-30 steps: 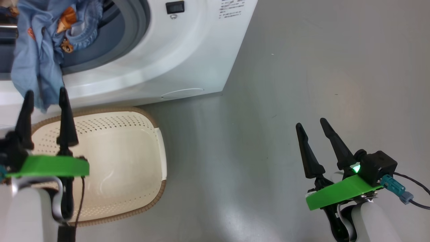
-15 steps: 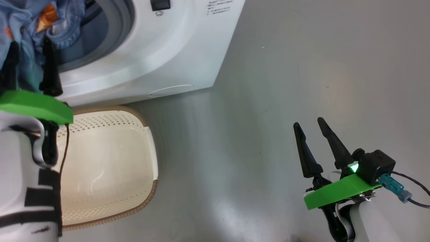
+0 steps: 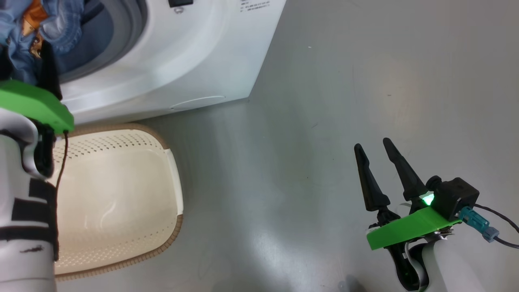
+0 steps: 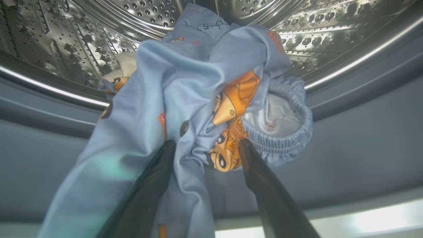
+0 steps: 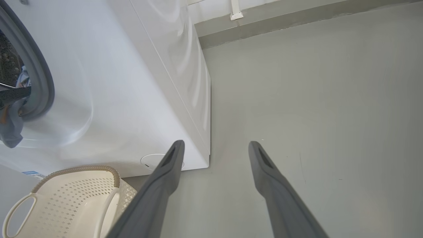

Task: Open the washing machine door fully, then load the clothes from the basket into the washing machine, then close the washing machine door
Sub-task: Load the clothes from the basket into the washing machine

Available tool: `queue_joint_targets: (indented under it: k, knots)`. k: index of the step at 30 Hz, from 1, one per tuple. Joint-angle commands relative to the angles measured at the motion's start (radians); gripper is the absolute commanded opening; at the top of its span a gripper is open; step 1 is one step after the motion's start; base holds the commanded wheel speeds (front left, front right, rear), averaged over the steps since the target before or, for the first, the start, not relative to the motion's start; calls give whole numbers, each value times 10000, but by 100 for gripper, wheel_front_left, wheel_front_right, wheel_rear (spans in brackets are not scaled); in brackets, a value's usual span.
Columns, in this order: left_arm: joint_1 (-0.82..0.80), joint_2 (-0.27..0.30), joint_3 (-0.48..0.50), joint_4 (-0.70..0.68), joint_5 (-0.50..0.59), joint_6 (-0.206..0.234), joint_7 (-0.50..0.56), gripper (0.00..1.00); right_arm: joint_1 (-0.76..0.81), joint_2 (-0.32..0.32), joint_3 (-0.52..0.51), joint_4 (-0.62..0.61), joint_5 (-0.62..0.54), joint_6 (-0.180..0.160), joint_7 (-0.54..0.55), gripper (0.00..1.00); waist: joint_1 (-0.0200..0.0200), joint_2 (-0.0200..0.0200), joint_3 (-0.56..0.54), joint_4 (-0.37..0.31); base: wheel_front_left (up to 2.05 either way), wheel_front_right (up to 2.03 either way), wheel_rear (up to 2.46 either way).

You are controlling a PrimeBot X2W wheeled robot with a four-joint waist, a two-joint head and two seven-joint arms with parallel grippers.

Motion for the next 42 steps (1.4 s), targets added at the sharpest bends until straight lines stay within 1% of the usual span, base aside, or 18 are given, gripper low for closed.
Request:
queue_joint_targets:
  k: [1, 4, 5, 7, 8, 13, 16, 26, 31, 37, 42]
  knots:
    - [-167, 497, 150, -139, 64, 57, 70, 100, 55, 11, 237, -212, 79, 16, -119, 100, 0, -1, 36, 2, 0, 0, 0]
    - [-527, 580, 31, 132, 119, 112, 446, 100, 6, 11, 266, -203, 100, 16, -119, 100, 0, -1, 109, 7, 0, 0, 0]
    - [-644, 602, 1, 221, 114, 108, 578, 87, -8, 11, 275, -193, 108, 16, -119, 100, 0, -1, 126, 9, 0, 0, 0]
    - [-822, 679, -89, 393, 165, 121, 816, 9, -27, 11, 296, -173, 127, 16, -119, 100, 0, -1, 137, 4, 0, 0, 0]
    - [-889, 692, -88, 476, 140, 135, 934, 0, -29, 11, 302, -161, 139, 16, -119, 100, 0, -1, 135, 3, 0, 0, 0]
    - [-1056, 806, -191, 737, 145, 180, 1344, 0, -39, 11, 301, -87, 187, 16, -119, 100, 0, -1, 98, 5, 0, 0, 0]
    - [-1086, 816, -248, 774, 104, 131, 1307, 0, -36, 11, 274, -73, 188, 16, -119, 100, 0, -1, 77, 36, 0, 0, 0]
    - [-1550, 813, -494, 381, 42, -99, -405, 0, -28, 11, 307, -66, 155, 16, -119, 100, 0, -1, 14, 60, 0, 0, 0]
    - [-2008, 1003, -629, 452, 110, -164, -1156, 0, -10, 11, 374, -78, 177, 16, -119, 100, 0, -1, 95, -30, 0, 0, 0]
    - [-2723, 1330, -850, 610, 309, -210, -1685, 0, 44, 11, 373, -98, 170, 16, -119, 100, 0, -1, 277, -139, 0, 0, 0]
    - [-3219, 1522, -987, 730, 408, -248, -1872, 0, 15, 11, 378, -152, 170, 16, -119, 100, 0, -1, 517, -195, 0, 0, 0]
